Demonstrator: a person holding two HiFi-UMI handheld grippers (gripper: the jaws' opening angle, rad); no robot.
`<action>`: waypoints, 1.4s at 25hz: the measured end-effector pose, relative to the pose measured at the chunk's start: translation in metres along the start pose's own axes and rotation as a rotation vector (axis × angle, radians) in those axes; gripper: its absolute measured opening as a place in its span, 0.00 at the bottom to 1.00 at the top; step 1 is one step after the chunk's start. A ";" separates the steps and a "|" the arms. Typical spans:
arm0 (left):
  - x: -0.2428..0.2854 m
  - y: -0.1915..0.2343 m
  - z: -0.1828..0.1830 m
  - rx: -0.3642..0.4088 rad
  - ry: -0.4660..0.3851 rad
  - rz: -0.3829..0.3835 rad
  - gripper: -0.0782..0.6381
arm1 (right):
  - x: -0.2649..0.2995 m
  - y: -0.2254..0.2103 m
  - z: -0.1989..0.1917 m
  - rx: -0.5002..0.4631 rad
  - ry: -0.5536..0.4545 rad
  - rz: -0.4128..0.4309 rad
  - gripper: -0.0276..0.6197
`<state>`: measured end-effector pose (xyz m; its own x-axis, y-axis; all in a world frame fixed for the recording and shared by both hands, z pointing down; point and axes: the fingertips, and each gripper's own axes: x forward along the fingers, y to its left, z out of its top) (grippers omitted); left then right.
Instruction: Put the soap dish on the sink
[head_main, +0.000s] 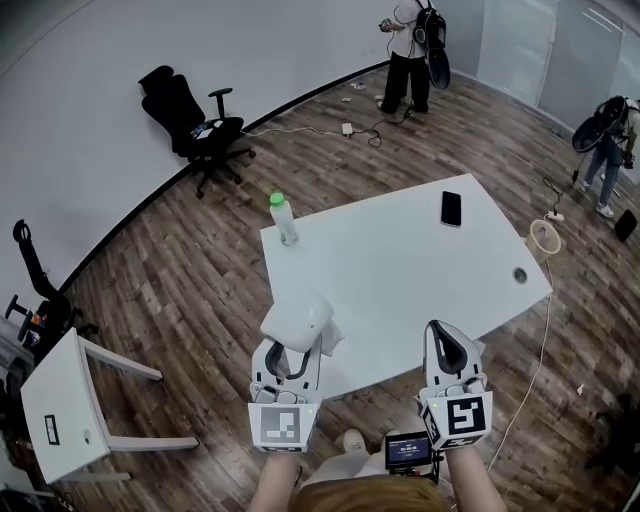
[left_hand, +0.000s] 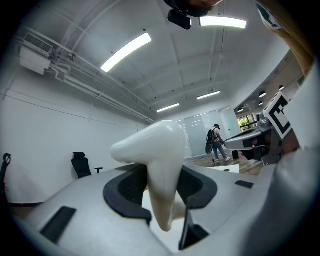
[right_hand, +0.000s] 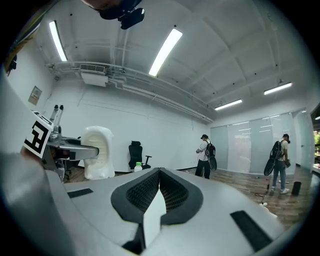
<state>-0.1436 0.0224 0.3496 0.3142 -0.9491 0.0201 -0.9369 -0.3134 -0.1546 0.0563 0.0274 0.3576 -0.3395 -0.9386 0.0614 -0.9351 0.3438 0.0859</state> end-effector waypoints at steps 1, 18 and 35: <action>0.002 0.001 -0.001 -0.004 0.002 -0.001 0.33 | 0.002 0.000 -0.001 0.002 0.001 0.001 0.06; 0.095 0.009 0.003 0.018 0.020 0.029 0.33 | 0.099 -0.035 0.011 0.028 -0.048 0.098 0.06; 0.148 0.007 0.007 0.002 0.038 0.077 0.33 | 0.141 -0.056 0.009 0.065 -0.072 0.249 0.06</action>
<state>-0.1027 -0.1196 0.3448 0.2349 -0.9709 0.0458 -0.9579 -0.2393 -0.1589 0.0600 -0.1242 0.3523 -0.5640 -0.8258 0.0020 -0.8257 0.5640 0.0128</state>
